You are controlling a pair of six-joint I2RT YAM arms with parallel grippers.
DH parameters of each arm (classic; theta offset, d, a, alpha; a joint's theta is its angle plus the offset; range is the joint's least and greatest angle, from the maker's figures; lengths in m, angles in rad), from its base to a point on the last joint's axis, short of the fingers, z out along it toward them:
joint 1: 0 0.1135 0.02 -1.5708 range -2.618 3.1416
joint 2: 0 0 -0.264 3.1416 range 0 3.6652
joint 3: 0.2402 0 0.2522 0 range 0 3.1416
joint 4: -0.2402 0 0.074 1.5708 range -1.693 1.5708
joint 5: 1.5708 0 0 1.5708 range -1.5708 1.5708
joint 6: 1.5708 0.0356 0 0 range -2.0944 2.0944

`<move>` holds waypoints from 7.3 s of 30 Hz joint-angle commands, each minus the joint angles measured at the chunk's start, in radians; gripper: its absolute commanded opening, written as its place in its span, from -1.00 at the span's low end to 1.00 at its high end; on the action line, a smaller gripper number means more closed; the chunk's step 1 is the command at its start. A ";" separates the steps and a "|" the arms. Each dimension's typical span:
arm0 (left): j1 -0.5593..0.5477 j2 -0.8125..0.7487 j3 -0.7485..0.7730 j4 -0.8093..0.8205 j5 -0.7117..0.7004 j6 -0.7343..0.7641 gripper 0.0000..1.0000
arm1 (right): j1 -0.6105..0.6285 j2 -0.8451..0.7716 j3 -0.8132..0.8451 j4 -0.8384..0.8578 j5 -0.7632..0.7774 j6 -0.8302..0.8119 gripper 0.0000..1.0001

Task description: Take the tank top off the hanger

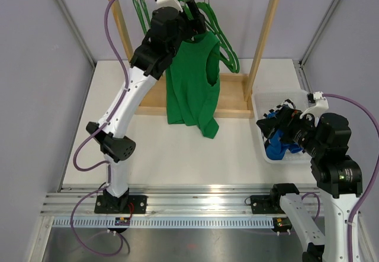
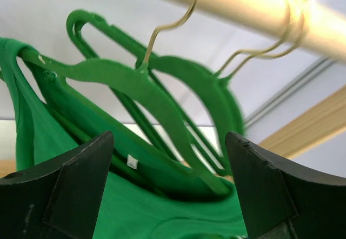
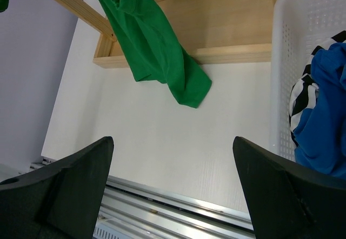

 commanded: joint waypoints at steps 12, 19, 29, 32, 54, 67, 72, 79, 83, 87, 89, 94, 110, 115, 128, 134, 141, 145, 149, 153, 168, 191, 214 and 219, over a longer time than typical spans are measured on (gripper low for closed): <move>-0.006 -0.079 -0.094 -0.008 -0.146 0.189 0.00 | -0.001 0.014 0.058 0.028 -0.049 -0.004 0.99; 0.002 -0.116 -0.093 -0.048 -0.143 0.227 -0.21 | -0.001 0.006 0.033 0.052 -0.079 0.019 0.99; 0.066 -0.070 -0.076 -0.121 -0.037 0.198 -0.17 | -0.001 -0.003 0.024 0.040 -0.079 0.009 0.99; 0.072 -0.059 -0.050 -0.135 -0.028 0.206 -0.20 | -0.001 -0.003 0.024 0.040 -0.076 0.006 0.99; 0.072 -0.189 -0.063 0.073 0.107 0.234 -1.00 | -0.001 0.011 -0.018 0.097 -0.093 0.022 0.99; 0.048 -0.465 -0.350 0.153 0.199 0.140 -1.00 | -0.001 0.012 -0.042 0.152 -0.124 0.037 0.99; 0.043 -0.556 -0.470 0.126 0.234 0.109 -1.00 | -0.002 0.014 -0.038 0.151 -0.127 0.016 0.99; 0.022 -0.792 -0.770 0.086 0.211 0.079 -1.00 | -0.001 0.022 -0.067 0.259 -0.360 0.031 0.99; 0.008 -0.977 -0.944 -0.009 0.184 0.059 -1.00 | -0.001 0.032 -0.172 0.446 -0.543 0.135 0.99; 0.000 -1.150 -1.137 -0.158 0.139 0.022 -1.00 | 0.004 0.071 -0.362 0.742 -0.599 0.340 0.99; 0.000 -1.214 -1.247 -0.187 0.157 0.014 -1.00 | 0.036 0.083 -0.422 0.840 -0.584 0.393 0.99; 0.000 -1.346 -1.413 -0.238 0.373 -0.010 -1.00 | 0.254 0.204 -0.476 0.916 -0.352 0.333 0.99; 0.000 -1.498 -1.848 0.066 0.682 -0.208 -1.00 | 0.682 0.580 -0.375 0.918 0.204 0.194 0.75; 0.000 -1.469 -1.841 0.092 0.691 -0.208 -1.00 | 0.688 0.626 -0.375 0.962 0.191 0.203 0.66; 0.000 -1.432 -1.800 0.034 0.678 -0.149 -1.00 | 0.690 0.694 -0.370 0.982 0.170 0.191 -1.00; 0.000 -1.396 -1.703 -0.132 0.703 0.006 -1.00 | 0.679 0.634 -0.334 0.740 0.517 0.141 -1.00; 0.000 -1.433 -1.618 -0.253 0.849 0.112 -1.00 | 0.529 0.696 -0.269 0.568 0.654 0.160 -1.00; 0.000 -1.467 -1.562 -0.325 0.863 0.166 -1.00 | 0.481 0.758 -0.255 0.548 0.570 0.152 -1.00; 0.000 -1.534 -1.533 -0.258 0.759 0.133 -1.00 | 0.481 0.731 -0.294 0.615 0.386 0.135 -1.00; 0.000 -1.599 -1.606 -0.031 0.641 0.048 -1.00 | 0.481 0.560 -0.427 0.792 0.125 0.181 -1.00; 0.000 -1.328 -1.581 1.053 0.388 0.121 -0.95 | 0.484 0.437 -0.605 0.680 -0.110 0.177 -1.00; -0.006 -1.153 -1.176 0.428 0.265 0.254 -1.00 | 0.484 0.095 -0.470 0.454 -0.045 0.165 -1.00; -0.054 -0.620 -0.494 -0.357 -0.034 0.292 -1.00 | 0.693 0.312 -0.206 0.413 0.220 0.154 0.99; -0.015 -0.346 -0.061 -0.460 -0.017 0.309 -1.00 | 0.693 0.232 -0.249 0.393 0.232 0.155 0.99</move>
